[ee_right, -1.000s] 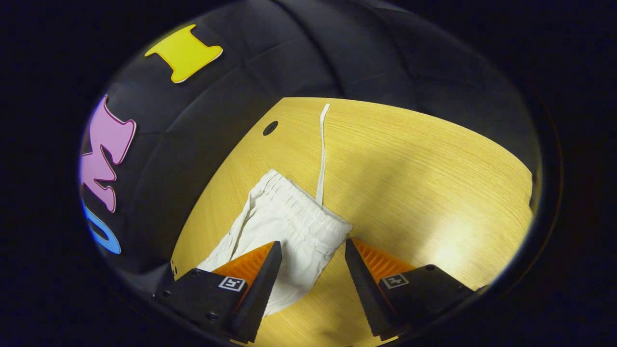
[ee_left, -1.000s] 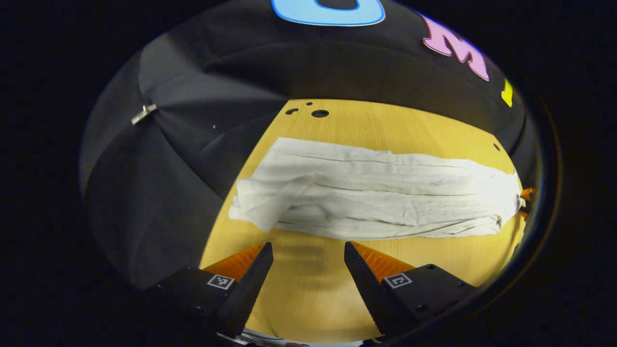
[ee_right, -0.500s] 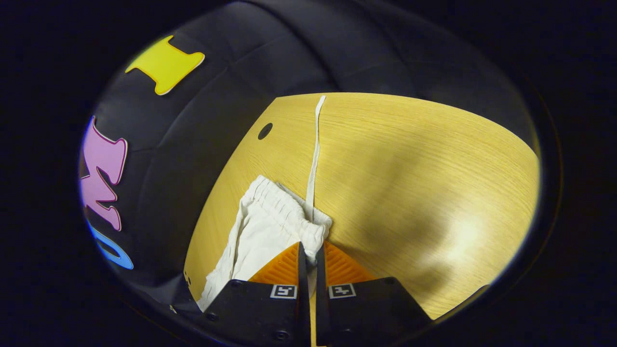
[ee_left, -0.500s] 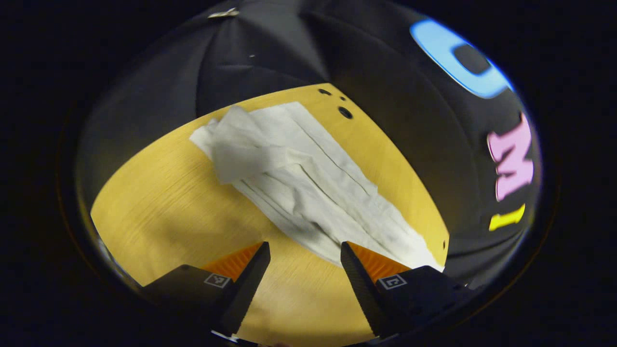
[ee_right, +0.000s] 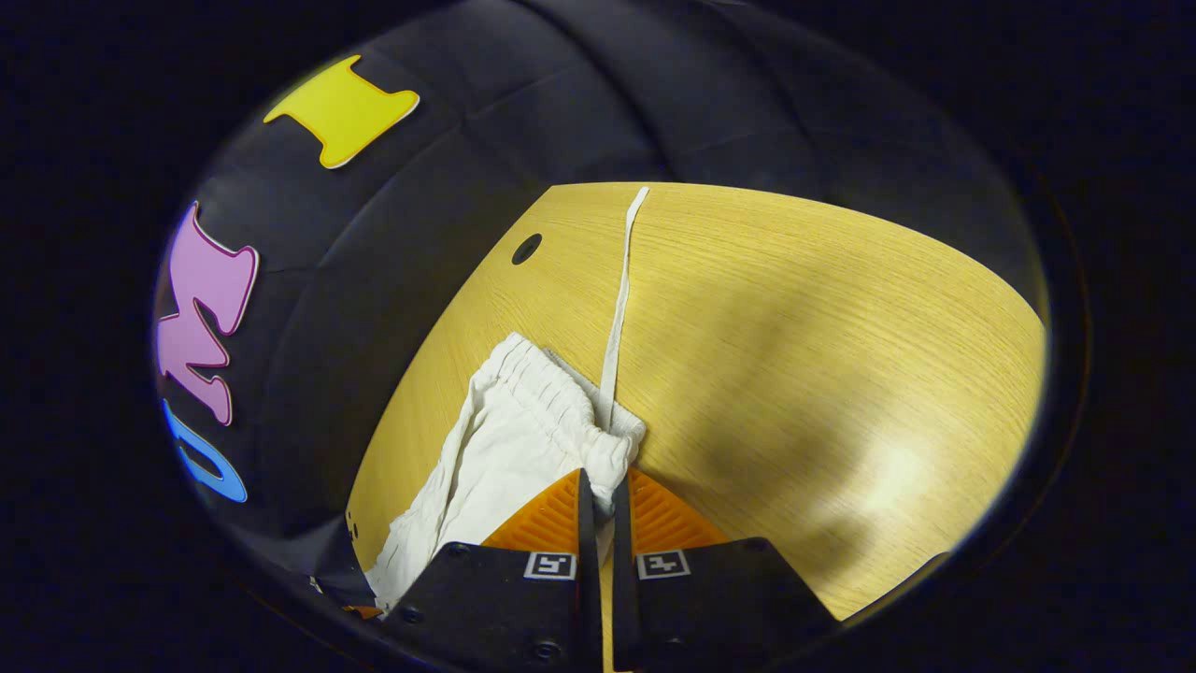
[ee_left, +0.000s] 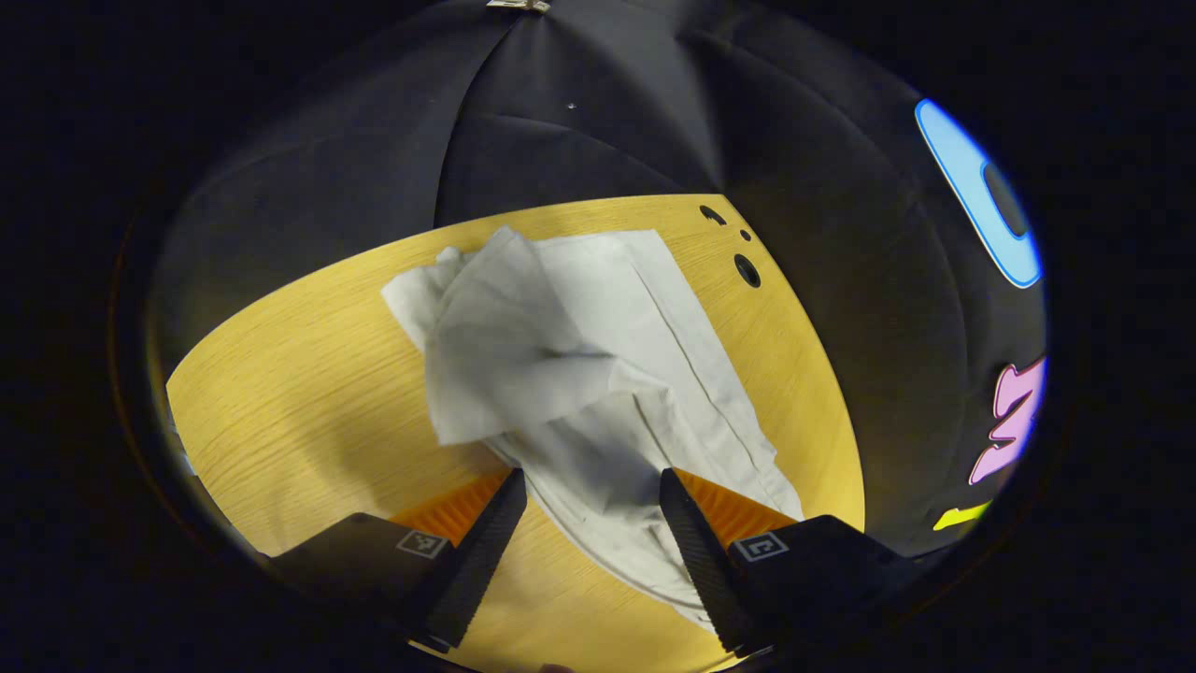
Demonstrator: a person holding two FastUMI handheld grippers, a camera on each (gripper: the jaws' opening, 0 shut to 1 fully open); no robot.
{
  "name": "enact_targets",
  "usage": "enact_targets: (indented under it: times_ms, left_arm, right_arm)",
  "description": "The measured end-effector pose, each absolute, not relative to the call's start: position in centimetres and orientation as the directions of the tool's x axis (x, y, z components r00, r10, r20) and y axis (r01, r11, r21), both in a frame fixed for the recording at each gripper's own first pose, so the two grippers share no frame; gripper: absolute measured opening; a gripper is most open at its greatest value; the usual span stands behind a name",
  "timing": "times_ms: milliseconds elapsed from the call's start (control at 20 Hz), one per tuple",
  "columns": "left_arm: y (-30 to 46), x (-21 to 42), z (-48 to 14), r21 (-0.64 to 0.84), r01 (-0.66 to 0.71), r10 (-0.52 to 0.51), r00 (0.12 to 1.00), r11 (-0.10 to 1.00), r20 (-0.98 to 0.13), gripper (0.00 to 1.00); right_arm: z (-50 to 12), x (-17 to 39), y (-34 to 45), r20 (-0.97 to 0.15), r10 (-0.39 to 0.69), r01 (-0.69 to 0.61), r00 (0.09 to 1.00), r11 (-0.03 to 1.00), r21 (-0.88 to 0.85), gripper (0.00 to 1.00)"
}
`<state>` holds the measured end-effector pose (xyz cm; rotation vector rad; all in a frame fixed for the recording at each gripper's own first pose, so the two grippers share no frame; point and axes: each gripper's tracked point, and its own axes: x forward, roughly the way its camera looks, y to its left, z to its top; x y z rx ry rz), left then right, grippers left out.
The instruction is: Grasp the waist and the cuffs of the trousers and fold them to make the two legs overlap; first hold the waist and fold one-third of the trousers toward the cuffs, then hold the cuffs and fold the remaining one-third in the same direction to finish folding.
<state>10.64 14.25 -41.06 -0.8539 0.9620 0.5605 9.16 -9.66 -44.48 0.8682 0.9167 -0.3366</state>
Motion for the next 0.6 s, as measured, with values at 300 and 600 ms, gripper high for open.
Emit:
enact_targets:
  times_ms: [300, 600]
  left_arm:
    - [15.3, 12.6, -42.4, -0.218, -0.743, 0.13, 0.38, 0.633, -0.916, 0.92]
    - [15.1, 11.9, -43.5, -0.043, -0.747, 0.241, 0.268, 0.663, -0.933, 0.28]
  right_arm:
    - [-44.6, 9.2, -9.6, -0.801, 0.094, 0.582, 0.592, 0.637, 0.505, 0.09]
    - [-44.1, 9.3, -9.6, -0.786, 0.101, 0.559, 0.609, 0.649, 0.516, 0.09]
